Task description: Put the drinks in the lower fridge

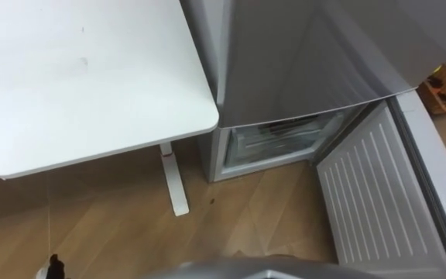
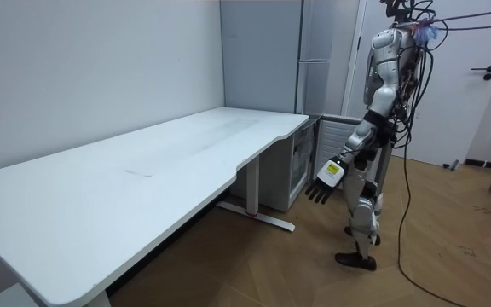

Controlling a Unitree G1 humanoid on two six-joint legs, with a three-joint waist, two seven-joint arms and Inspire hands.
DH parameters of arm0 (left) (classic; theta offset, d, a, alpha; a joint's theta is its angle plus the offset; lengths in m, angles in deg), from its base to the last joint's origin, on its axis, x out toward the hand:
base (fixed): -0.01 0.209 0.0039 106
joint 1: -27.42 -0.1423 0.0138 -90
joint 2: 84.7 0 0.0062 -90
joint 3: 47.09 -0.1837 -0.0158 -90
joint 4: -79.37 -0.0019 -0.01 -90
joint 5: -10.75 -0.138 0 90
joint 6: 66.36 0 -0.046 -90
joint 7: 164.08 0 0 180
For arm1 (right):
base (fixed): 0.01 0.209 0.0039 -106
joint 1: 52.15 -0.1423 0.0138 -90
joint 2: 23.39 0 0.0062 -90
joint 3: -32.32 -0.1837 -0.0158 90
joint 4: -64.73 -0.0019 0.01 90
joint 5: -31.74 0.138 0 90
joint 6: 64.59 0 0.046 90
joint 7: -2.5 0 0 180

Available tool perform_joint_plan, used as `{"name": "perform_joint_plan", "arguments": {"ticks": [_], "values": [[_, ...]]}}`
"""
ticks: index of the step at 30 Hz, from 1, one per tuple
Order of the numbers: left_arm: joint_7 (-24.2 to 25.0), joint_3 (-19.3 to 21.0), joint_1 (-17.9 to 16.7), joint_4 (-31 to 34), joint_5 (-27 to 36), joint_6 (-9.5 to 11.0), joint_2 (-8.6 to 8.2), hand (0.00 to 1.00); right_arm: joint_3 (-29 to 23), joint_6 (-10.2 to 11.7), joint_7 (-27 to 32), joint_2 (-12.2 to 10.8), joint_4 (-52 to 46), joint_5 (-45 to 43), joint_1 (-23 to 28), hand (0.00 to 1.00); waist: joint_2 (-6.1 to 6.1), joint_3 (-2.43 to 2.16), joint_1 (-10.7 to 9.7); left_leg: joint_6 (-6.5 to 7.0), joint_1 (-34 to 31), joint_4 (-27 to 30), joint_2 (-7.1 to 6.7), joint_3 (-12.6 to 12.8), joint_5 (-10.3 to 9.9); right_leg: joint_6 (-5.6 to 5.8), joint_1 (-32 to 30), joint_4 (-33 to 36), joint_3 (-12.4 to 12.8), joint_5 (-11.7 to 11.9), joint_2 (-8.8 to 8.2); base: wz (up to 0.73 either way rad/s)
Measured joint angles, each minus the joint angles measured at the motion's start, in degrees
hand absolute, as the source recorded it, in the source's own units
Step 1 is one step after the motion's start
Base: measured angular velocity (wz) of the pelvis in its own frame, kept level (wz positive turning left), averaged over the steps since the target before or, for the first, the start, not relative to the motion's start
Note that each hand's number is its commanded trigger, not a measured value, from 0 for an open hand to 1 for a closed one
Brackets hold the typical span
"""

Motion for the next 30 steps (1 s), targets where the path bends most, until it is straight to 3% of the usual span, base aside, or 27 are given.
{"name": "perform_joint_plan", "arguments": {"ticks": [3, 13, 20, 30], "values": [[0.0, 0.0, 0.0, -0.4, 0.0, 0.0, 0.04, 0.00, -1.1, 0.0, -1.2, 0.6, 1.1, 0.4, -0.5, 0.00, -0.45, 0.00, 0.0, 0.00, 0.0, -0.3, -0.04, 0.0, 0.0, 0.00, 0.0, 0.0, 0.0, 0.0, 0.02, 0.00], [0.6, 0.0, 0.2, -2.3, 0.0, -0.1, 1.08, 0.00, -1.3, -0.9, -3.8, 5.9, 9.0, 3.7, -3.5, 0.00, -1.21, -0.13, 0.0, 0.00, 0.0, -0.3, -0.08, -0.7, 0.0, 0.00, 0.1, 0.0, -0.5, 0.0, 0.02, 0.02], [0.6, 0.0, 0.3, -2.3, 0.0, -0.1, 2.27, 0.00, -1.3, -0.9, -3.9, 7.0, 9.1, 4.6, -3.4, 0.00, -1.78, 0.07, 0.0, 0.04, -0.2, 0.1, -0.09, -0.9, 0.0, 0.00, 0.1, 0.0, -0.7, 0.0, -0.05, 0.00], [1.3, -0.4, 0.7, -2.2, 0.0, 0.0, 2.13, 0.00, -1.0, -1.2, -10.6, 7.7, 10.7, 7.1, -3.5, 0.00, -0.27, -0.03, -0.1, 0.18, -1.2, 1.4, -0.02, -1.8, -0.5, 0.00, 0.0, 0.0, -1.4, 0.0, -0.15, 0.03]]}}
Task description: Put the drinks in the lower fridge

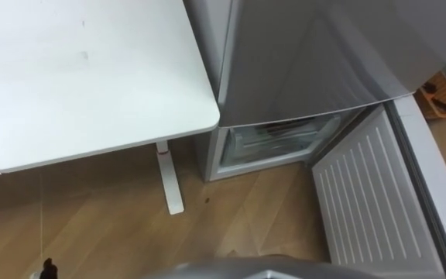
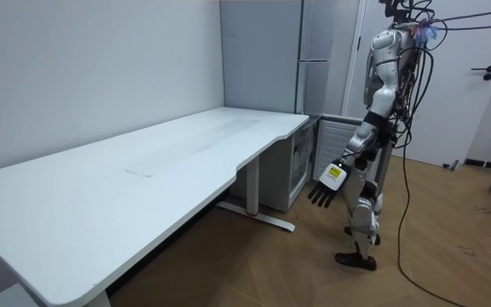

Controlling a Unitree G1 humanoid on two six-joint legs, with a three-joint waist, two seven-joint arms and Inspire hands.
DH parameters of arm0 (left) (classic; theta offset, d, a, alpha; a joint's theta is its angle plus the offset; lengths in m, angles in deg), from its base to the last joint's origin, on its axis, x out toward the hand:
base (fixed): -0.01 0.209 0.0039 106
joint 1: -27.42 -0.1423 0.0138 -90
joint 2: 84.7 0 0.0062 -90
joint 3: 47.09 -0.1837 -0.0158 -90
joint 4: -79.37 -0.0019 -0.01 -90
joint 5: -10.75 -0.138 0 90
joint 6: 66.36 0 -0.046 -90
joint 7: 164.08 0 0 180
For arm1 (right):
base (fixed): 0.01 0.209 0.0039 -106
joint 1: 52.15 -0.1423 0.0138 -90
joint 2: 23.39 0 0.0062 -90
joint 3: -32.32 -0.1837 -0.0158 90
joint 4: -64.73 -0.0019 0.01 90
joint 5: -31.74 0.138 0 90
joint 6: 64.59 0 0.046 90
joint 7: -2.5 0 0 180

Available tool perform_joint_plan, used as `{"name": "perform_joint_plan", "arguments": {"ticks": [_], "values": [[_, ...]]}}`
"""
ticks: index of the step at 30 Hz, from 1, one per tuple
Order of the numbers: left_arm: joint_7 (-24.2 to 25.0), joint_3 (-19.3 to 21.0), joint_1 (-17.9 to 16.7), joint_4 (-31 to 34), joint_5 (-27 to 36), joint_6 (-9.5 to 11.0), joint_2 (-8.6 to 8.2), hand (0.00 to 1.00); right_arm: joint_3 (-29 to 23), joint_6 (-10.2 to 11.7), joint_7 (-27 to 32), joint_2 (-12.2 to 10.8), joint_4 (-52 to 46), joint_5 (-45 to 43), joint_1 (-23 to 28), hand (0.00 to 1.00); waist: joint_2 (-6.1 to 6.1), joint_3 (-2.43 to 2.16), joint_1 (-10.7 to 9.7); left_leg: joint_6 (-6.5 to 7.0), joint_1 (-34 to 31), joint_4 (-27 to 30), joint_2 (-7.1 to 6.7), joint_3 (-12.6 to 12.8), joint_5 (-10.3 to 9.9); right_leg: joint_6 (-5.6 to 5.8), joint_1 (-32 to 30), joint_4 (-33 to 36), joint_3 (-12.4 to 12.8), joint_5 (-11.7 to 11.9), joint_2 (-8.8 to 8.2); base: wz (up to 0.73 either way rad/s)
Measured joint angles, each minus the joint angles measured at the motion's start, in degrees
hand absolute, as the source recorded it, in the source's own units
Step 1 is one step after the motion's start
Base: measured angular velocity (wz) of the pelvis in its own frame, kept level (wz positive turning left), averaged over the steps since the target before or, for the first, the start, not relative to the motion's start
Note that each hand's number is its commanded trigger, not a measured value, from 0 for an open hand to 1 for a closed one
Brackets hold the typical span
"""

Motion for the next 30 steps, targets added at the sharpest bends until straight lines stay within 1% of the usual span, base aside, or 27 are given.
{"name": "perform_joint_plan", "arguments": {"ticks": [2, 4, 5, 7, 10, 11, 12, 13, 14, 16, 18, 20, 23, 24, 26, 27, 28, 30], "values": [[0.0, 0.1, 0.0, 0.0, 0.0, -0.1, 0.01, 0.00, 0.0, -0.8, -2.6, 0.6, 1.0, 1.3, -0.3, 0.00, 0.22, -0.08, 0.1, 0.00, 0.0, 0.0, 0.02, 0.0, 0.0, 0.00, 0.0, 0.1, 0.0, 0.0, 0.01, 0.00], [0.0, 0.3, 0.0, 0.0, 0.0, -0.5, 0.02, 0.00, 0.0, -2.2, -6.4, 1.9, 3.5, 2.1, -1.1, 0.00, 0.27, -0.16, 0.1, 0.00, 0.1, 0.1, 0.04, 0.0, 0.0, -0.01, 0.2, 0.1, 0.0, 0.0, 0.02, 0.00], [0.0, 0.3, 0.0, 0.0, 0.0, -0.6, 0.03, 0.00, 0.0, -2.5, -7.3, 2.1, 4.0, 2.1, -1.2, 0.00, 0.22, -0.19, 0.1, 0.00, 0.2, 0.1, 0.04, 0.0, 0.0, -0.01, 0.2, 0.2, 0.0, 0.0, 0.02, 0.00], [0.2, 0.3, 0.0, 0.0, 0.0, -1.2, 0.03, 0.00, 0.0, -3.9, -10.0, 3.5, 6.1, 2.1, -2.0, 0.00, -0.07, -0.19, 0.1, -0.01, 0.6, 0.0, 0.04, -0.1, 0.0, -0.01, 0.6, 0.1, 0.0, 0.0, 0.02, 0.00], [0.4, 0.3, 0.1, 0.0, 0.0, -1.3, 0.08, 0.00, 0.0, -4.9, -12.9, 5.0, 7.4, 2.1, -2.3, 0.00, -0.49, -0.05, 0.1, 0.00, 0.8, 0.0, -0.03, -0.3, 0.0, 0.00, 0.8, 0.0, -0.1, 0.0, 0.02, 0.00], [0.4, 0.3, 0.1, -0.1, 0.0, -1.3, 0.12, 0.00, 0.1, -5.0, -13.4, 5.2, 7.4, 2.1, -2.3, 0.00, -0.56, -0.01, 0.1, 0.00, 0.8, 0.1, -0.03, -0.4, 0.0, -0.01, 0.8, -0.1, -0.1, 0.0, 0.02, 0.00], [0.4, 0.3, 0.0, -0.1, 0.0, -1.4, 0.23, 0.00, 0.1, -5.1, -14.1, 5.4, 7.4, 2.1, -2.3, 0.00, -1.04, -0.06, 0.1, 0.00, 0.8, 0.1, -0.03, -0.5, 0.0, -0.03, 0.8, -0.1, -0.1, 0.0, 0.03, 0.00], [0.5, 0.3, 0.0, -0.3, 0.0, -1.4, 0.38, 0.00, 0.3, -5.2, -14.7, 5.5, 7.4, 2.1, -2.4, 0.00, -1.27, 0.08, 0.1, 0.00, 0.8, 0.1, -0.02, -0.6, 0.0, -0.04, 0.8, -0.1, -0.2, 0.0, 0.04, 0.00], [0.6, 0.3, 0.0, -0.4, 0.0, -1.4, 0.46, 0.00, 0.4, -5.3, -15.1, 5.5, 7.4, 2.1, -2.4, 0.00, -1.45, 0.10, 0.1, 0.00, 0.7, 0.2, -0.03, -0.7, 0.0, -0.04, 0.8, -0.1, -0.2, 0.0, 0.04, 0.00], [1.0, 0.3, 0.0, -0.8, 0.0, -1.4, 0.94, 0.00, 0.4, -5.9, -16.1, 5.5, 7.4, 2.1, -2.5, 0.00, -2.22, 0.15, 0.2, 0.00, 0.6, 0.2, -0.06, -1.0, 0.0, -0.04, 0.8, -0.1, -0.3, 0.0, 0.04, 0.04], [1.3, 0.2, 0.1, -1.9, 0.0, -1.4, 1.47, 0.00, 0.5, -6.0, -16.6, 5.5, 7.4, 2.1, -2.5, 0.00, -2.50, 0.17, 0.3, 0.00, 0.5, 0.2, -0.07, -1.0, 0.0, -0.05, 0.8, -0.1, -0.3, 0.0, 0.06, 0.00], [1.4, 0.2, -0.1, -2.3, -0.1, -1.6, 1.56, 0.00, 1.0, -6.0, -17.3, 5.5, 7.5, 2.2, -2.4, 0.00, -2.47, 0.16, 0.3, 0.00, 0.5, 0.2, -0.08, -1.0, 0.0, -0.04, 0.8, -0.1, -0.2, 0.0, 0.08, 0.00], [1.4, 0.2, -0.1, -2.3, -0.1, -1.8, 1.55, 0.00, 2.3, -6.0, -18.1, 5.5, 7.5, 2.2, -2.1, 0.00, -2.03, 0.02, 0.3, -0.06, 0.5, 0.2, 0.06, -1.1, -0.1, -0.16, 0.7, 0.1, -0.1, 0.1, 0.20, -0.01], [1.4, 0.2, 0.0, -2.3, -0.6, -1.8, 1.56, 0.00, 2.5, -6.0, -18.7, 5.5, 7.5, 2.1, -2.0, 0.00, -1.78, -0.11, 0.3, -0.12, 0.5, 0.2, 0.17, -1.1, -0.1, -0.28, 0.7, 0.1, -0.1, 0.2, 0.31, -0.05], [1.4, 0.2, 0.1, -2.3, -1.2, -1.8, 1.58, 0.00, 2.9, -6.0, -19.4, 5.5, 7.5, 2.1, -1.9, 0.00, -1.63, -0.13, 0.4, -0.27, 0.6, 0.3, 0.47, -0.9, -0.2, -0.51, 0.7, 0.1, 0.0, 0.4, 0.57, -0.08], [1.4, 0.2, 0.1, -2.3, -1.2, -1.8, 1.67, 0.00, 3.8, -6.0, -20.1, 5.5, 7.5, 2.1, -1.9, 0.00, -1.52, -0.12, 0.4, -0.41, 0.6, 0.6, 0.79, -0.9, -0.4, -0.70, 0.7, 0.1, 0.1, 0.7, 0.84, -0.09], [1.6, 0.1, 0.1, -2.3, -1.2, -1.8, 1.84, 0.00, 5.2, -5.8, -20.7, 5.5, 7.5, 2.0, -1.7, 0.00, -1.51, -0.12, 0.4, -0.57, 0.3, 1.3, 1.13, -0.9, -0.7, -0.83, 0.8, 0.1, 0.1, 0.8, 1.08, -0.07], [1.9, 0.1, 0.3, -2.3, -1.7, -1.8, 2.01, 0.00, 6.0, -5.8, -21.6, 5.5, 7.5, 2.1, -1.7, 0.00, -1.37, -0.07, 0.4, -0.78, -0.4, 2.6, 1.75, -0.9, -1.3, -1.10, 0.8, 0.1, 0.1, 1.0, 1.48, -0.04]]}}
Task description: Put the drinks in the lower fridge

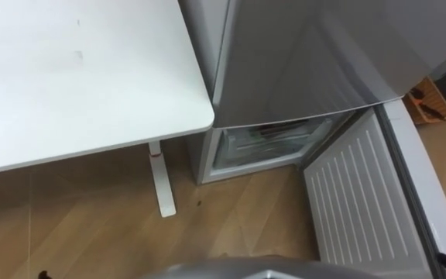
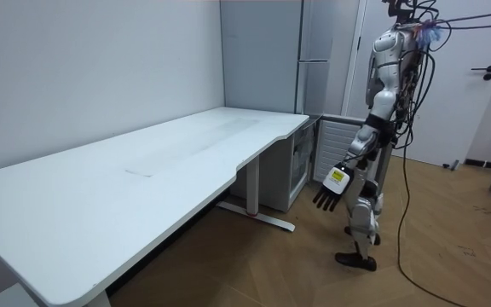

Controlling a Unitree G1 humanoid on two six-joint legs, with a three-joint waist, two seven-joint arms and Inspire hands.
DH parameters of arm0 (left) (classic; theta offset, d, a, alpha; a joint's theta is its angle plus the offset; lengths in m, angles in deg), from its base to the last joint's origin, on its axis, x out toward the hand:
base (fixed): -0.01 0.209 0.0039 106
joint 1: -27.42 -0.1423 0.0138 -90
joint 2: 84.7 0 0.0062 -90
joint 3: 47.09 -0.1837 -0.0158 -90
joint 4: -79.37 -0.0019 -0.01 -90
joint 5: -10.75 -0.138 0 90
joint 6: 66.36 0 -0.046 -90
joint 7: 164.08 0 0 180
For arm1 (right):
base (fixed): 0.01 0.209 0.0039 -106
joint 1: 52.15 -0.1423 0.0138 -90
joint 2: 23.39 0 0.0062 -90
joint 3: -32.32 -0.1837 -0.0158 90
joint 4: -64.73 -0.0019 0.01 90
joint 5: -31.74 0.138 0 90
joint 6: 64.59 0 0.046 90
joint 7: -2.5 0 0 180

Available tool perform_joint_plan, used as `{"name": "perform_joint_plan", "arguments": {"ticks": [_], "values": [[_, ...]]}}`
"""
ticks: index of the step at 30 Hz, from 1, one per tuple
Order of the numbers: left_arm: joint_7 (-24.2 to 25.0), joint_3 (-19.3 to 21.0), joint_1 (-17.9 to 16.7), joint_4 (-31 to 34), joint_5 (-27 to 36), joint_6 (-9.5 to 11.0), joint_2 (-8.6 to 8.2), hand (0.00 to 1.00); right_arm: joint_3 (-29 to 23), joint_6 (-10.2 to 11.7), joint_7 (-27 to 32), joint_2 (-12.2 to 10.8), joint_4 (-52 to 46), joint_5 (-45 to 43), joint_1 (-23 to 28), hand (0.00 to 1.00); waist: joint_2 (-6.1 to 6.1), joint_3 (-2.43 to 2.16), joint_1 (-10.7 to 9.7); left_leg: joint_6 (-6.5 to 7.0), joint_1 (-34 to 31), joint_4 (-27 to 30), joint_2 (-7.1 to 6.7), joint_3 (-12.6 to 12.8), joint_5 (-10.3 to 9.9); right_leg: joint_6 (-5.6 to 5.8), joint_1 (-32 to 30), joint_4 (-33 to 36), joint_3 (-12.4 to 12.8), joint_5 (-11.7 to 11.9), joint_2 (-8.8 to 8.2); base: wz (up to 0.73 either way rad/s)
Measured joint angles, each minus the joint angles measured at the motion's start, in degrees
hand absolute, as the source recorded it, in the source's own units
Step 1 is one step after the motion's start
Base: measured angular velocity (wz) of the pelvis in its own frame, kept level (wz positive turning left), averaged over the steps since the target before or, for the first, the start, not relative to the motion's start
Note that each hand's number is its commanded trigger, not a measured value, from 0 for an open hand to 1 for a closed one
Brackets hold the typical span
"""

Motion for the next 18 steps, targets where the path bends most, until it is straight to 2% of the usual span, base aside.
{"name": "perform_joint_plan", "arguments": {"ticks": [4, 9, 12, 14, 18], "values": [[1.2, -0.1, 0.3, 0.0, -0.7, 0.0, 0.13, 0.00, 1.1, -0.1, -3.3, -0.1, 0.0, 0.1, 0.8, 0.00, 0.45, 0.05, 0.0, -0.32, -0.9, 2.0, 1.03, 0.0, -0.7, -0.53, 0.0, 0.1, 0.0, 0.3, 0.70, -0.02], [2.2, -0.1, 0.3, -0.9, -1.0, 0.0, 0.13, 0.00, 1.1, -0.1, -6.0, 0.0, 0.0, 0.4, 1.5, 0.00, 0.92, 0.12, 0.2, -0.45, -1.1, 2.8, 1.28, 0.1, -0.7, -0.76, -0.1, -0.2, -0.1, 0.3, 0.78, -0.01], [2.3, 0.0, 1.1, -1.3, -2.0, -0.6, 0.09, 0.00, 1.3, -0.1, -8.5, -0.5, 0.0, 3.2, 3.1, 0.00, 1.06, 0.06, 1.1, -0.42, -1.9, 3.4, 1.31, 0.0, -0.7, -0.74, -0.7, -0.2, -0.5, 0.1, 0.61, 0.00], [2.3, -0.2, 1.7, -2.2, -2.2, -0.8, 0.06, 0.00, 2.5, -0.1, -9.8, -0.9, 0.0, 4.5, 3.9, 0.00, 1.04, 0.06, 1.5, -0.39, -1.9, 3.4, 1.25, 0.0, -0.7, -0.71, -0.7, -0.1, -0.7, 0.2, 0.55, 0.00], [2.3, -3.8, 2.6, -2.5, -2.1, -1.5, 0.08, 0.00, 7.3, -0.1, -12.7, -2.0, 0.6, 8.1, 4.4, 0.00, 1.11, 0.07, 1.5, -0.34, -2.6, 3.6, 1.21, -0.3, -0.7, -0.68, -1.1, -0.2, -0.9, 0.3, 0.50, 0.03]]}}
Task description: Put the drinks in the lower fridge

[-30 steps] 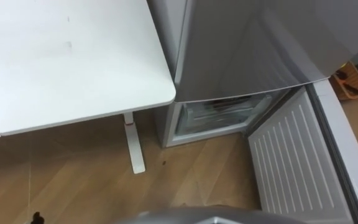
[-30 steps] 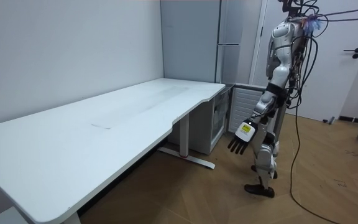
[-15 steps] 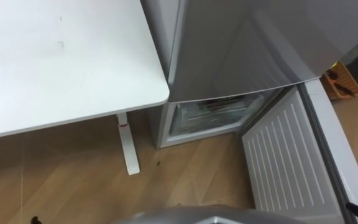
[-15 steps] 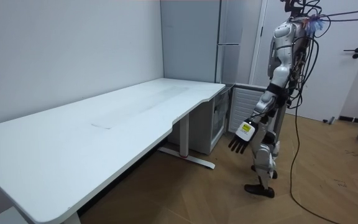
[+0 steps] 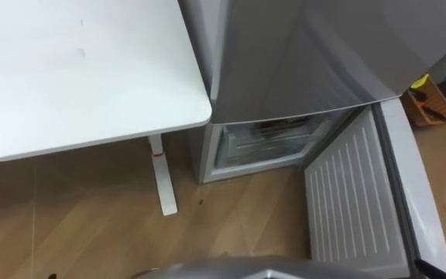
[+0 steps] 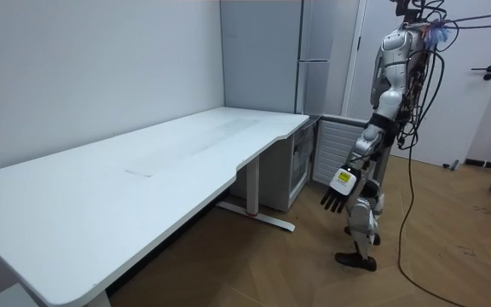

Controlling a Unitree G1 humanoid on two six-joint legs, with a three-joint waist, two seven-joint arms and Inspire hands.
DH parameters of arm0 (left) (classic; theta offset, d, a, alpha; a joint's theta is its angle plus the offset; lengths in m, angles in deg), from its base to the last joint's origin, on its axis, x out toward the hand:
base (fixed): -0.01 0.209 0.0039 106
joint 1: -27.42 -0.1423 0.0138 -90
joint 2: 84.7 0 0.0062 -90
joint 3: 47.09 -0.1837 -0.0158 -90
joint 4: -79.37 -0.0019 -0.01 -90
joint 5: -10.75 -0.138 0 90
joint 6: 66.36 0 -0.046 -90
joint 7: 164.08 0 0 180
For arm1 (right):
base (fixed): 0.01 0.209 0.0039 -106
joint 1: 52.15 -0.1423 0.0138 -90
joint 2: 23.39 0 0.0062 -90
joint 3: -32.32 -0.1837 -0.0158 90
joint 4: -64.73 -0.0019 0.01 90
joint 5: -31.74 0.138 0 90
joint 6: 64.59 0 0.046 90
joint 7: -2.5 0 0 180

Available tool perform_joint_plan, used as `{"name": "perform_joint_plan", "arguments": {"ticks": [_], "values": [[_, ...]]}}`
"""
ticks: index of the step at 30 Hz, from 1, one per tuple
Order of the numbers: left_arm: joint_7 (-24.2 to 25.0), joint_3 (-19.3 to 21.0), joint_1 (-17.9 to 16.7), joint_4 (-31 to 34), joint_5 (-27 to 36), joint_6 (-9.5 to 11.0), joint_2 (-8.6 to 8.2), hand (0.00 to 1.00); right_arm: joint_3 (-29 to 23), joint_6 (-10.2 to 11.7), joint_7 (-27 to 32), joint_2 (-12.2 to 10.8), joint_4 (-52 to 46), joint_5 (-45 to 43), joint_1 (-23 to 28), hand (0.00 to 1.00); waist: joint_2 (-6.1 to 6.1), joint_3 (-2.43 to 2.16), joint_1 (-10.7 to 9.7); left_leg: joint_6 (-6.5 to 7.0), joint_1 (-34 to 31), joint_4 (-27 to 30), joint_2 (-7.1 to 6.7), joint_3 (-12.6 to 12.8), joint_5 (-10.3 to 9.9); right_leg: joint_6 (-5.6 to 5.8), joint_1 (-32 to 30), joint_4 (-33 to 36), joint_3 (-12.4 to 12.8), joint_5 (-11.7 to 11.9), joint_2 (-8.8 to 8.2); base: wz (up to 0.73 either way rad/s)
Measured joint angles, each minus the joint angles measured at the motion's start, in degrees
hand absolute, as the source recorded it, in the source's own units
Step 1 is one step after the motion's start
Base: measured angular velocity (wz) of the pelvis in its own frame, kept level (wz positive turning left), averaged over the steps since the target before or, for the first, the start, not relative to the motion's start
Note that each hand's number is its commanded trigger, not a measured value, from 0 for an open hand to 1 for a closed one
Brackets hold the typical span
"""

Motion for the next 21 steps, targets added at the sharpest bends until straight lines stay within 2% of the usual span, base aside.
{"name": "perform_joint_plan", "arguments": {"ticks": [2, 3, 5, 9, 11, 12, 14, 15, 16, 19, 21], "values": [[0.0, -2.1, 0.5, -0.1, 0.0, 0.0, 0.02, 0.00, 3.1, 0.1, -1.2, -1.4, -0.1, 0.0, 0.0, 0.00, 0.21, -0.01, 0.5, -0.02, 0.0, 0.0, 0.17, 0.2, 0.0, -0.05, -0.1, 0.0, 0.3, 0.0, 0.17, -0.09], [0.0, -3.2, 1.2, -0.1, 0.0, 0.1, 0.01, 0.00, 5.2, 0.0, -2.7, -2.0, -0.3, -0.6, 0.0, 0.00, 0.45, -0.01, 1.5, -0.07, -0.1, 0.0, 0.36, 0.7, 0.0, -0.15, -0.6, 0.2, 0.8, 0.1, 0.35, -0.18], [0.1, -4.1, 2.3, -0.1, 0.0, 0.6, -0.03, 0.00, 8.8, 0.0, -5.6, -3.6, -3.2, -2.3, 0.0, 0.00, 0.90, 0.33, 2.6, -0.14, 0.0, 0.0, 0.60, 1.2, 0.0, -0.31, -1.0, 0.2, 0.9, 0.2, 0.52, -0.15], [0.2, -5.2, 3.4, 0.4, 0.0, 1.6, -0.49, 0.00, 14.5, 0.4, -8.9, -5.5, -9.8, -3.4, -0.5, 0.00, 1.68, 0.65, 4.3, -0.26, 0.3, -0.2, 0.54, 1.2, 0.1, -0.32, -0.9, 0.1, 0.8, 0.2, 0.54, 0.00], [0.2, -5.9, 3.5, 0.9, 0.0, 2.3, -0.51, 0.00, 16.8, 0.3, -10.8, -5.9, -11.6, -3.4, -0.2, 0.00, 2.07, 0.64, 4.7, -0.33, 0.3, -0.3, 0.43, 0.9, 0.1, -0.32, -0.9, 0.1, 0.6, 0.1, 0.51, 0.07], [0.1, -6.4, 3.7, 0.7, 0.0, 2.3, -0.54, 0.00, 17.6, 0.2, -11.9, -6.6, -12.7, -3.4, -0.3, 0.00, 2.60, 0.44, 5.1, -0.36, 0.2, -0.4, 0.43, 0.8, 0.1, -0.34, -1.0, 0.1, 0.6, 0.0, 0.53, 0.05], [0.0, -6.4, 3.5, 0.5, 0.0, 2.3, -0.95, 0.00, 17.6, 0.3, -12.8, -8.7, -14.4, -3.1, -0.2, 0.00, 2.58, 0.48, 5.2, -0.39, -0.1, -0.4, 0.43, 0.6, 0.1, -0.35, -0.9, 0.1, 0.5, 0.0, 0.56, 0.05], [-0.1, -6.5, 3.5, 0.3, 0.1, 2.3, -1.34, 0.00, 18.4, 0.4, -13.2, -9.7, -15.3, -2.2, -0.3, 0.00, 2.95, 0.29, 5.3, -0.40, -0.1, -0.4, 0.42, 0.5, 0.1, -0.35, -0.8, 0.0, 0.4, 0.0, 0.56, 0.03], [-0.4, -6.9, 3.5, 0.2, 0.1, 2.3, -1.86, 0.00, 19.7, 0.4, -13.3, -10.3, -17.0, -1.9, 0.1, 0.00, 2.93, 0.28, 5.7, -0.41, 0.0, -0.4, 0.40, 0.5, 0.1, -0.34, -0.7, 0.0, 0.5, 0.0, 0.54, 0.00], [-0.6, -9.2, 3.9, 0.2, 0.2, 2.3, -3.20, 0.00, 22.7, 0.4, -14.8, -11.0, -21.0, -2.0, 0.2, 0.00, 3.13, 0.25, 6.0, -0.39, -0.3, -0.3, 0.06, -0.2, 0.1, -0.28, -0.2, -0.6, -0.5, 0.0, 0.20, 0.12], [-0.6, -10.6, 3.9, 0.2, 0.3, 2.3, -3.38, 0.00, 24.3, 0.2, -14.8, -12.0, -24.6, -2.4, 0.2, 0.00, 3.20, 0.26, 6.3, -0.39, -0.4, -0.4, -0.01, -0.6, 0.1, -0.26, 0.0, -0.8, -0.9, 0.0, 0.18, 0.13]]}}
